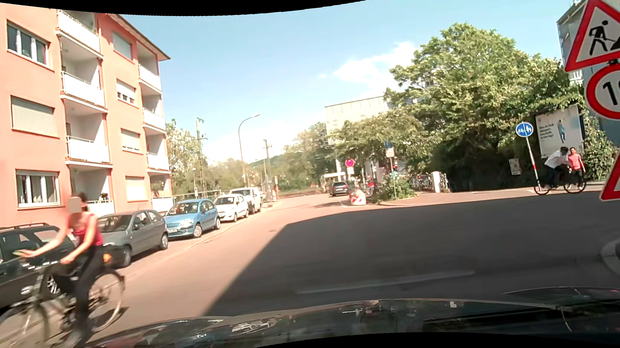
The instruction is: Follow the waypoints while adhering to traffic rules and regulations
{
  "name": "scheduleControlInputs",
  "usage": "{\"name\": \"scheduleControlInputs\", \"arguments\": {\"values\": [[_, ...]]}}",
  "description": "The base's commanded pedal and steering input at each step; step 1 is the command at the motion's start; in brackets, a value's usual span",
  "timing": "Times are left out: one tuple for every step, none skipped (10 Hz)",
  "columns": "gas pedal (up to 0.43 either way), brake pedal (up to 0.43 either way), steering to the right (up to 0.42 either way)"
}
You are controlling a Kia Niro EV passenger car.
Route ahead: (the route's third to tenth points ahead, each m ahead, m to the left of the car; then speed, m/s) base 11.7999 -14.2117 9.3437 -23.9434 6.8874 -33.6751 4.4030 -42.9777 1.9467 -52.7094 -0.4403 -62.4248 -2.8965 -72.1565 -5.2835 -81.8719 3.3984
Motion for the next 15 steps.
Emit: {"name": "scheduleControlInputs", "arguments": {"values": [[0.000,0.110,0.079],[0.000,0.104,0.089],[0.000,0.104,0.095],[0.000,0.104,0.102],[0.000,0.104,0.109],[0.000,0.104,0.119],[0.000,0.104,0.133],[0.000,0.104,0.152],[0.000,0.104,0.176],[0.000,0.104,0.200],[0.000,0.104,0.221],[0.000,0.104,0.250],[0.000,0.110,0.284],[0.000,0.110,0.314],[0.000,0.104,0.334]]}}
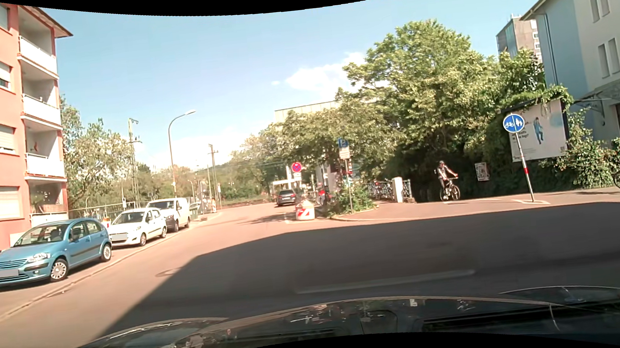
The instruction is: Follow the waypoints while adhering to traffic rules and regulations
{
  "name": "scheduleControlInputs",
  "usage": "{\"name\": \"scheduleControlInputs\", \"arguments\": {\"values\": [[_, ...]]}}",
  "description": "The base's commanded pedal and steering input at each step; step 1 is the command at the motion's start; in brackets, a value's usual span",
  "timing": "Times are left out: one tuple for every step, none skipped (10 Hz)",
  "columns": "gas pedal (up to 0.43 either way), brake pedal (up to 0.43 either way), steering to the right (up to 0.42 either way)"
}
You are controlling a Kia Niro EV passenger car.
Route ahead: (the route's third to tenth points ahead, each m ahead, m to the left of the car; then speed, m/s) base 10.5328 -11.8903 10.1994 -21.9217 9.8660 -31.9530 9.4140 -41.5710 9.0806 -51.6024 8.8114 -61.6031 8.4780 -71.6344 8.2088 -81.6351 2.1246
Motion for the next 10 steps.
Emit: {"name": "scheduleControlInputs", "arguments": {"values": [[0.000,0.091,0.346],[0.000,0.073,0.351],[0.000,0.073,0.355],[0.000,0.073,0.360],[0.000,0.073,0.364],[0.000,0.073,0.369],[0.000,0.073,0.371],[0.000,0.073,0.378],[0.000,0.061,0.386],[0.000,0.049,0.399]]}}
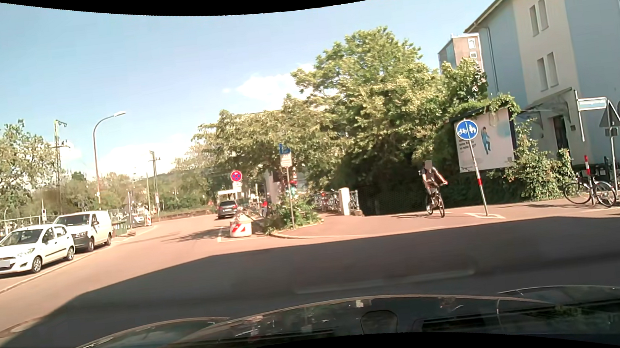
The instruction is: Follow the waypoints while adhering to traffic rules and regulations
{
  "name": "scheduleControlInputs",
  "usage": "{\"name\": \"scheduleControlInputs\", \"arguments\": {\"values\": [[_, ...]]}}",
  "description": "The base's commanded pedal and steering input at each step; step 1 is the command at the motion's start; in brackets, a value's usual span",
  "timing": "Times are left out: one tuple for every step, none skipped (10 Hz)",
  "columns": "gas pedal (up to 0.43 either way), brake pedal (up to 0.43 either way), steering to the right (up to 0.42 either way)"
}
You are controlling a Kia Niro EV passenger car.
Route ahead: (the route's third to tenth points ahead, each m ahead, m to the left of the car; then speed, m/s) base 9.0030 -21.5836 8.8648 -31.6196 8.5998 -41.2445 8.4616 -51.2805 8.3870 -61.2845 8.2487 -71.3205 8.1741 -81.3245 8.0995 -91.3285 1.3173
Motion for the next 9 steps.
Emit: {"name": "scheduleControlInputs", "arguments": {"values": [[0.000,0.043,0.412],[0.000,0.030,0.437],[0.000,0.030,0.466],[0.000,0.030,0.491],[0.000,0.030,0.526],[0.000,0.018,0.552],[0.000,0.012,0.556],[0.000,0.006,0.555],[0.000,0.000,0.555]]}}
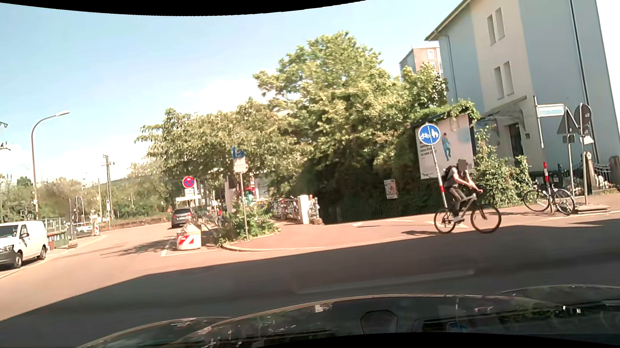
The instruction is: Follow the waypoints while adhering to traffic rules and regulations
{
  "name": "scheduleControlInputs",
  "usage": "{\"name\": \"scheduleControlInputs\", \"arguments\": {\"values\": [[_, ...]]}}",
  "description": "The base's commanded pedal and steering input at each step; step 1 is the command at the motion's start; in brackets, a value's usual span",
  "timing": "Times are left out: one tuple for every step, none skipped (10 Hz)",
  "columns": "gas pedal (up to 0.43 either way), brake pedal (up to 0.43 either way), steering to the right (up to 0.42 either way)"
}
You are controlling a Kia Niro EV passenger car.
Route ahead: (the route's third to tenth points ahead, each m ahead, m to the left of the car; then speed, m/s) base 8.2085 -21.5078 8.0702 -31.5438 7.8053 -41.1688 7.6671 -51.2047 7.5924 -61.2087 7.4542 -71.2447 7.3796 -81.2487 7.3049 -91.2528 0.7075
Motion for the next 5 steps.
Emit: {"name": "scheduleControlInputs", "arguments": {"values": [[0.000,0.000,0.555],[0.000,0.000,0.556],[0.000,0.000,0.560],[0.000,0.000,0.574],[0.000,0.000,0.587]]}}
